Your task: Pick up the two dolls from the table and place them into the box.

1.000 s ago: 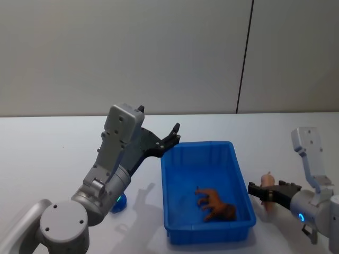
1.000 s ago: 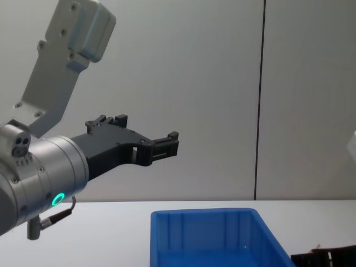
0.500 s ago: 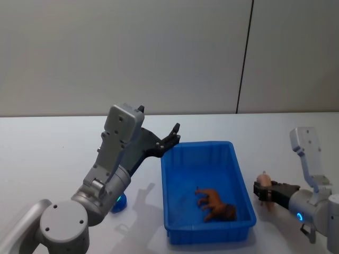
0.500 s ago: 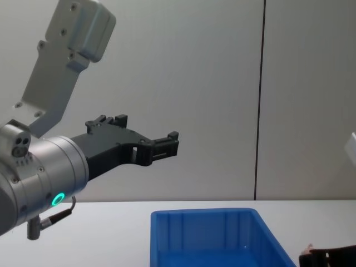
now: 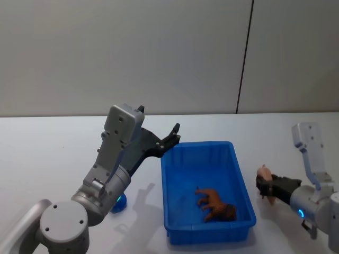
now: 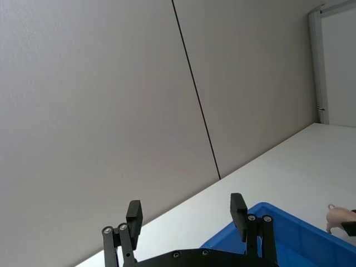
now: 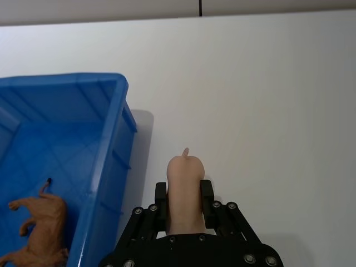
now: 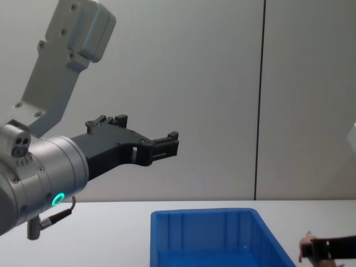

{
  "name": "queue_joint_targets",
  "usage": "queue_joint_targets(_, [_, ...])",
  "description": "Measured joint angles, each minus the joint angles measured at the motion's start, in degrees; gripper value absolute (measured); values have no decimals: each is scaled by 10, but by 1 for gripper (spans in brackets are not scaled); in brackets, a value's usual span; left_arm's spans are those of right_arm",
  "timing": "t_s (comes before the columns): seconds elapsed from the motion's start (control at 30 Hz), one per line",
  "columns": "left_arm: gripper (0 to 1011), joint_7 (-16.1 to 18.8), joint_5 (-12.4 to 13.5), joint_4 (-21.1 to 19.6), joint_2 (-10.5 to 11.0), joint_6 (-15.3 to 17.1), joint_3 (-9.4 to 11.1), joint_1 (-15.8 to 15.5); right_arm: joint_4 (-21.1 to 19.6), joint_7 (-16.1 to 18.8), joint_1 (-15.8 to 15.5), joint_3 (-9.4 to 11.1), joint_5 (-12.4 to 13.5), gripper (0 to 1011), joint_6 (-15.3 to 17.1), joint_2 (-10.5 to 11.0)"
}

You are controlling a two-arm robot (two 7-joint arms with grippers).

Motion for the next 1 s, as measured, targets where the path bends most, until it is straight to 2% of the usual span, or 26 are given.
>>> queue_joint_targets(0.33, [1001,0,0,0,0,0,0,0,-24,11,-2,1,-23,343,-39,6])
queue_joint_targets(0.57, [1001,0,0,0,0,0,0,0,-45,34,0,0,-38,343,-67,9])
queue_joint_targets(0.8, [1001,0,0,0,0,0,0,0,-64,77,8,-4,-46,343,-90,10])
queue_joint_targets(1.0, [1001,0,0,0,0,0,0,0,-72,119,16,-8,-46,343,-94,10])
